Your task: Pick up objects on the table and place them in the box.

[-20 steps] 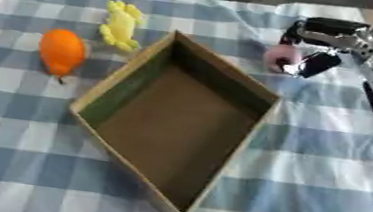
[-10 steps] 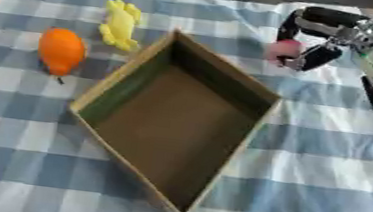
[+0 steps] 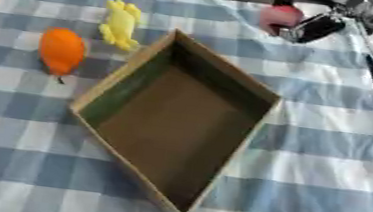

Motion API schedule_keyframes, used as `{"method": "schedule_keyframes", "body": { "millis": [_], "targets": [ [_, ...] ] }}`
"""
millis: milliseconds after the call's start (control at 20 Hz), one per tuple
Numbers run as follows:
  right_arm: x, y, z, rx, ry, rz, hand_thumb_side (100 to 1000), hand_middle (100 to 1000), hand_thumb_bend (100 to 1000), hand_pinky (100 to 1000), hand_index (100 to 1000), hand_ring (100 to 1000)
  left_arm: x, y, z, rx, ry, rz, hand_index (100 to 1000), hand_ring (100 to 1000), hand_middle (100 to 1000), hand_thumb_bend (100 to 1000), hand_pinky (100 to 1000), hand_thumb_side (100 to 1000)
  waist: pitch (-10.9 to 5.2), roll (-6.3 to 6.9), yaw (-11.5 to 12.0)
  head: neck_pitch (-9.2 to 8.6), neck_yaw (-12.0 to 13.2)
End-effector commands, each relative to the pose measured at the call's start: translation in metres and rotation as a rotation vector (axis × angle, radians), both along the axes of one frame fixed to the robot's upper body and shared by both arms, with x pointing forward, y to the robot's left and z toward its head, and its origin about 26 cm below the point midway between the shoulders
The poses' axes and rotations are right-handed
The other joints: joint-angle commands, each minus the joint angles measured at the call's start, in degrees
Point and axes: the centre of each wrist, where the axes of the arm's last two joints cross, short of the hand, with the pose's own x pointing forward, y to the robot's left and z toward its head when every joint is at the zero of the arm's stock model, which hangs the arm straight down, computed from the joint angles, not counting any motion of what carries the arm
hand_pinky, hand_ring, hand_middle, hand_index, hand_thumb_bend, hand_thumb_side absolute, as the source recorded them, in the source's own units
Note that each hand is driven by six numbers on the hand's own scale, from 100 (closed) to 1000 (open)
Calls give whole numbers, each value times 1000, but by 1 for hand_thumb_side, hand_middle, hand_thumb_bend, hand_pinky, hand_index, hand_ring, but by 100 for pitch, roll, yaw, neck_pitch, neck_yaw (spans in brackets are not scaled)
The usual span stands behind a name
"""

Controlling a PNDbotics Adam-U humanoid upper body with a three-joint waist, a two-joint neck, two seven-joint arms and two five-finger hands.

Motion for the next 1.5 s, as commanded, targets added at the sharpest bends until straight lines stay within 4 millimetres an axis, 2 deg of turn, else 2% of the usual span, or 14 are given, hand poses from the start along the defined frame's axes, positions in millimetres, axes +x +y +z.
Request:
{"method": "schedule_keyframes", "body": {
  "millis": [50, 300, 550, 750, 900, 1250, 1500],
  "targets": [
    [-22, 14, 30, 29, -66, 86, 100, 302, 100, 685, 503, 563, -2, -1, 8, 10, -30, -12, 818, 598, 589, 100, 528, 729, -120, 6, 5, -54, -29],
    [-43, 43, 32, 36, -35, 198, 100, 300, 100, 688, 500, 559, -1, 2, 15, 61, -47, -14, 820, 601, 593, 100, 528, 692, -122, 50, 4, -41, -43],
    [-54, 63, 24, 18, 42, 270, 100, 300, 100, 690, 501, 556, 3, 8, 42, 207, -97, 34, 827, 612, 608, 100, 530, 597, -171, 108, 4, -21, -57],
    [-59, 74, 15, -21, 92, 310, 100, 301, 100, 691, 501, 555, 5, 14, 70, 377, -90, 169, 848, 646, 647, 100, 545, 493, -215, 135, -17, -11, -54],
    [-61, 79, 6, -44, 129, 331, 100, 303, 100, 692, 502, 553, 7, 16, 85, 531, -45, 262, 860, 679, 671, 100, 561, 381, -232, 146, -45, 0, -37],
    [-64, 88, -16, -110, 229, 366, 100, 320, 100, 696, 517, 556, 24, 14, 101, 827, 83, 369, 884, 729, 719, 100, 596, 287, -234, 132, -93, -8, -7],
    [-68, 97, -19, -161, 256, 411, 100, 351, 100, 697, 545, 570, 35, 16, 111, 975, 154, 430, 908, 767, 751, 100, 628, 254, -248, 101, -105, 32, 0]
  ]
}}
